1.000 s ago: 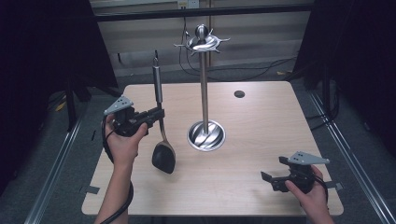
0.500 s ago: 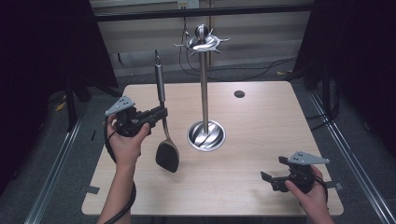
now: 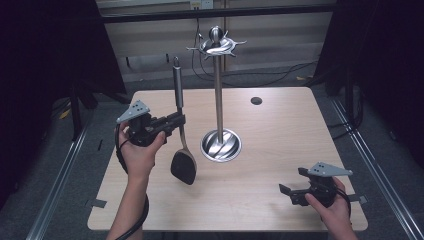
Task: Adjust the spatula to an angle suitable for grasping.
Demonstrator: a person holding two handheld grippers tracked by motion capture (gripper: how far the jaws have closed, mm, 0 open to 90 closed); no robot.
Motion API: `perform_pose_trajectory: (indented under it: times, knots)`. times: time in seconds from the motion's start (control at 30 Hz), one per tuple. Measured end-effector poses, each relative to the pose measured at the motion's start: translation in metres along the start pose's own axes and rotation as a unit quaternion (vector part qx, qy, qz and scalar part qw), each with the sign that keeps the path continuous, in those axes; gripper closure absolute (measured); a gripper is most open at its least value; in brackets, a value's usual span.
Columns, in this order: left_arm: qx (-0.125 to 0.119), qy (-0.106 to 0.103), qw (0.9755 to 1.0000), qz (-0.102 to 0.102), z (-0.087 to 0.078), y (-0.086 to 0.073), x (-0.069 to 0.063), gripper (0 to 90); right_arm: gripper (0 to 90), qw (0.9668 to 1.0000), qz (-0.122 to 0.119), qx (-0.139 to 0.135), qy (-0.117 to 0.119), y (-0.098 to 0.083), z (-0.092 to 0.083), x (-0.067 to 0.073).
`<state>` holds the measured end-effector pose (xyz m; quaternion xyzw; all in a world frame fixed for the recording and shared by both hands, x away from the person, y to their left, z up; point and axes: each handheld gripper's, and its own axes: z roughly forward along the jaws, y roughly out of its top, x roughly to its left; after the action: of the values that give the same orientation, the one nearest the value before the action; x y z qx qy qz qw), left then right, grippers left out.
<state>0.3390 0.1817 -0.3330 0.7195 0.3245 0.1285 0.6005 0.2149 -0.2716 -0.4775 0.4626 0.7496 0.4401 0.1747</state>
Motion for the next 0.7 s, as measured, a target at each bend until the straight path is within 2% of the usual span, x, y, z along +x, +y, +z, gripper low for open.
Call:
perform_pose_trajectory:
  times: [0.1,0.23,0.57,0.7]
  knots:
    - [-0.009,-0.004,0.9999,-0.004,0.001,0.002,-0.005,75.5,4.2,1.0000,0.000,-0.001,0.001,0.000,0.000,0.000]
    - [-0.006,-0.013,0.9999,0.003,0.002,0.004,-0.009,75.5,4.1,1.0000,0.001,0.000,0.000,0.000,0.000,0.001]
    - [-0.003,-0.018,0.9997,0.016,0.005,0.005,-0.020,75.5,4.1,1.0000,-0.001,0.001,0.002,0.001,0.000,0.001]
    - [-0.006,-0.026,0.9995,0.020,0.005,0.006,-0.025,75.5,4.1,1.0000,0.000,0.001,0.001,0.000,0.000,0.001]
